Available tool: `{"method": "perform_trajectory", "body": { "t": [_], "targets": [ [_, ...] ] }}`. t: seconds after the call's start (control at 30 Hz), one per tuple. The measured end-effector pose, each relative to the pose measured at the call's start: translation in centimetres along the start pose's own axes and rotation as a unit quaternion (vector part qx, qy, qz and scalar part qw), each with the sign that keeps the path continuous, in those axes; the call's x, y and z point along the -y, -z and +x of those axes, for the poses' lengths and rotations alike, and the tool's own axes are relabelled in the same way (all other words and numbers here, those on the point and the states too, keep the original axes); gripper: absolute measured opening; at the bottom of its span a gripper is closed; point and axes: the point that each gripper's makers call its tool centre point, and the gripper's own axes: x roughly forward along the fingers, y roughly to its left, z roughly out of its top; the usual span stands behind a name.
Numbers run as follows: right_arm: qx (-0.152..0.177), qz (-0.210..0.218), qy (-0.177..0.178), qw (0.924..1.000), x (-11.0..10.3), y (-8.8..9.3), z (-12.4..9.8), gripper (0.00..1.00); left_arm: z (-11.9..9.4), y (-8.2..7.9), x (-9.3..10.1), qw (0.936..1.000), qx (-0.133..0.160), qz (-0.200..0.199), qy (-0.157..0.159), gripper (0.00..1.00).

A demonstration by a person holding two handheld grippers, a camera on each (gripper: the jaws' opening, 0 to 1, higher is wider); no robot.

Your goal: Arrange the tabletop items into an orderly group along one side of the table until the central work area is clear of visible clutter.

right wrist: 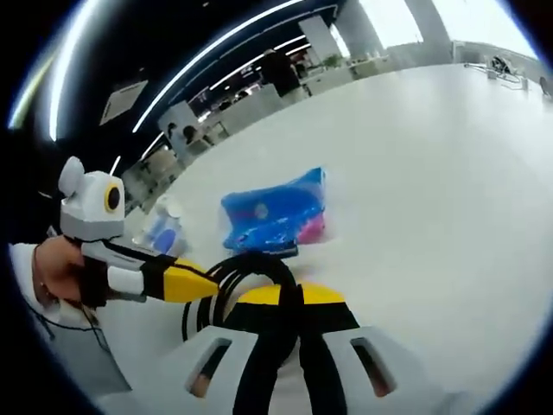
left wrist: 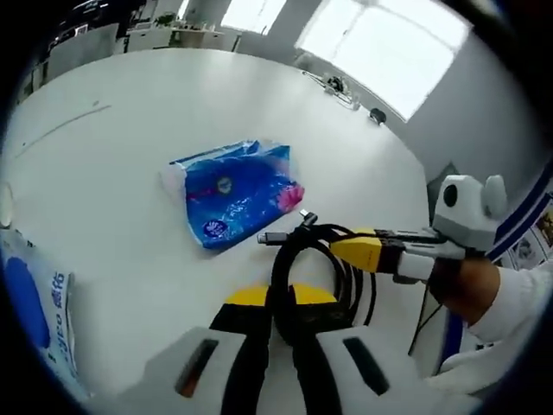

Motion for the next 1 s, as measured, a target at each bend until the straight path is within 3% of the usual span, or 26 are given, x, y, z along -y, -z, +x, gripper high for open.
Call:
{"method": "perform_trajectory", "body": {
  "t": [0.53,1.0],
  "targets": [
    [-0.009,-0.007,0.002,0.9999,0.39,0.34,0.63,0.04,0.33,0.16,-0.41,0.9994,0.006,-0.033,0.007,0.04],
    [-0.012,-0.020,0.006,0.9997,0.52,0.29,0.70,0.05,0.24,0.05,-0.28,0.9995,0.010,-0.027,0.013,0.08]
  ]
}}
